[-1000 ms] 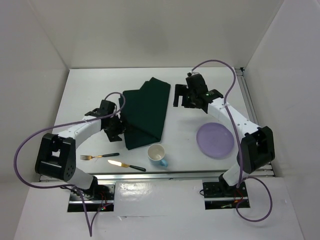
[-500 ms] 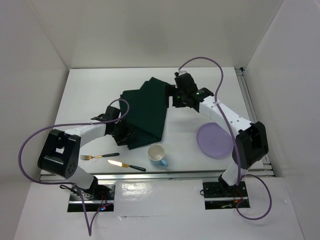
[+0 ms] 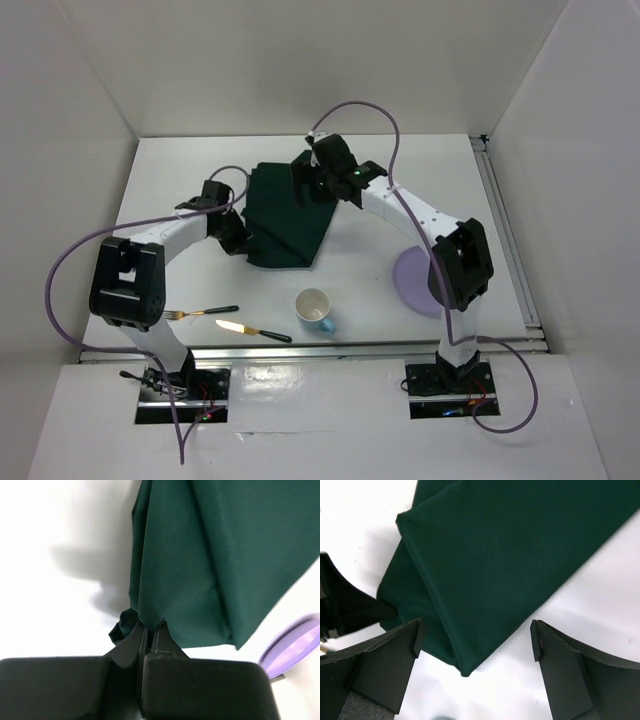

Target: Set the dinner table for one person

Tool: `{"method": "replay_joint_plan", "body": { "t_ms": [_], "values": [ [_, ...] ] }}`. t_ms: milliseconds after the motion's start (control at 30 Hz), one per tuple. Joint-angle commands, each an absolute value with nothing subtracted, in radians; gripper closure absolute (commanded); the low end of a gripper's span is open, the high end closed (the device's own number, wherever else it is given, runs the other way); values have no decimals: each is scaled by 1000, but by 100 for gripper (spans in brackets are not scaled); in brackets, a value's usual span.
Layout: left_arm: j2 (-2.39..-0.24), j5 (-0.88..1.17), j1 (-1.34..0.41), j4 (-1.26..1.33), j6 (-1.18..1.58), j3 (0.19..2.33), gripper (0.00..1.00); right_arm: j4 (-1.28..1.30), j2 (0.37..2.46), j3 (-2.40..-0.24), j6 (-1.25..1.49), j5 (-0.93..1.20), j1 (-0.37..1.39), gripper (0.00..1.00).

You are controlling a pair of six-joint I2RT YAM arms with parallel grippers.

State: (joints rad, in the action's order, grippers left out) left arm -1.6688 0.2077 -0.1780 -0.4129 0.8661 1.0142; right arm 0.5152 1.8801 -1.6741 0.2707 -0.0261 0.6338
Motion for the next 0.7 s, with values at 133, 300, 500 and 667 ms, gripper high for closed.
{"method": "replay_joint_plan", "body": {
  "t_ms": [133, 300, 500, 667],
  "values": [
    [-1746, 209, -72, -543, 744, 1216, 74, 505, 2071, -1903, 219, 9, 683, 0],
    [-1646, 213, -6, -637, 701, 1187, 14, 495, 2204, -2014, 187, 0, 715, 23],
    [-1523, 189, 109, -706, 727, 1169, 14, 495, 2384, -2249, 155, -95, 776, 23],
    [-1424, 178, 205, -706, 761, 1108, 15, 422, 2493, -2313, 77, -182, 842, 23]
  ]
}}
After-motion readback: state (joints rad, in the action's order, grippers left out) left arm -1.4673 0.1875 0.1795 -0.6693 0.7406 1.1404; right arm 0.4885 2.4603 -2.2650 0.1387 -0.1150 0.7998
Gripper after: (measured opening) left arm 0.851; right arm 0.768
